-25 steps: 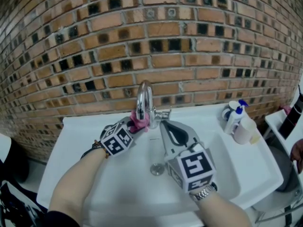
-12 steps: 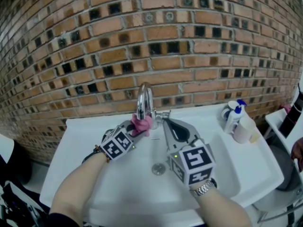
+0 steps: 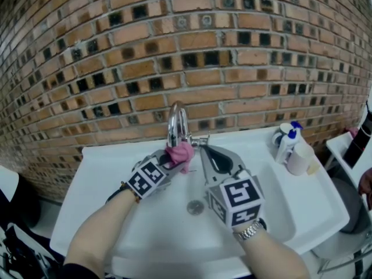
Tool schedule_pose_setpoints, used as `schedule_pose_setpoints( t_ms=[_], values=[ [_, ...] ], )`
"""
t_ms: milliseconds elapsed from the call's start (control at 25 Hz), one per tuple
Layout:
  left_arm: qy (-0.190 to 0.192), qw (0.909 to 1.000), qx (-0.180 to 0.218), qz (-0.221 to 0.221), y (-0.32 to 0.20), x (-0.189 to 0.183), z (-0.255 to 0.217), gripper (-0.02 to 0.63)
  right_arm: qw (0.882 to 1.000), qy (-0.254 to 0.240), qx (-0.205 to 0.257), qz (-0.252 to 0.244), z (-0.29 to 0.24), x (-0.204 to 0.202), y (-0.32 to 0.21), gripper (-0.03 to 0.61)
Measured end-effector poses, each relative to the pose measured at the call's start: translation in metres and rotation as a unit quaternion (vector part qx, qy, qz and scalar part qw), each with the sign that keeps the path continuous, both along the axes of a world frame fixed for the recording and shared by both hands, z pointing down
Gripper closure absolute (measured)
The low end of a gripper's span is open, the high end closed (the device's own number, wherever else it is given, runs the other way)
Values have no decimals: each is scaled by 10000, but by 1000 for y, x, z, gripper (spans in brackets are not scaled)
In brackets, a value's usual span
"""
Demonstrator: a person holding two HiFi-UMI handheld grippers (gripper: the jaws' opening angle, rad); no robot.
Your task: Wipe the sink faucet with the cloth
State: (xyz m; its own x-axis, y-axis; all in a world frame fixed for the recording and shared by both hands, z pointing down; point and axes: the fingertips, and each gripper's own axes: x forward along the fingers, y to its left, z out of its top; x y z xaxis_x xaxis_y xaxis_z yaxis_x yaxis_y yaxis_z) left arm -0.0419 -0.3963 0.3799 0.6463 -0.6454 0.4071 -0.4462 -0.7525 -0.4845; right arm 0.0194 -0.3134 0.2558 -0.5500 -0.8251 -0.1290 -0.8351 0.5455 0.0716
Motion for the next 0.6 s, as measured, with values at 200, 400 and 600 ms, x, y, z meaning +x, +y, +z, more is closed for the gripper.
schedule_pose_setpoints(
  t_ms=[200,400,600],
  values=[
    [199,9994,-274,36,-13,4,5,535,10000,1,-11,20,0,1,0,566],
    [85,9995,-277,145,-24,7,5,537,10000,-25,15,-27,-2,0,2,566],
    [94,9995,-260,159,-24,3,-1,537,9999,-20,60,-84,-5,-3,5,566]
  ],
)
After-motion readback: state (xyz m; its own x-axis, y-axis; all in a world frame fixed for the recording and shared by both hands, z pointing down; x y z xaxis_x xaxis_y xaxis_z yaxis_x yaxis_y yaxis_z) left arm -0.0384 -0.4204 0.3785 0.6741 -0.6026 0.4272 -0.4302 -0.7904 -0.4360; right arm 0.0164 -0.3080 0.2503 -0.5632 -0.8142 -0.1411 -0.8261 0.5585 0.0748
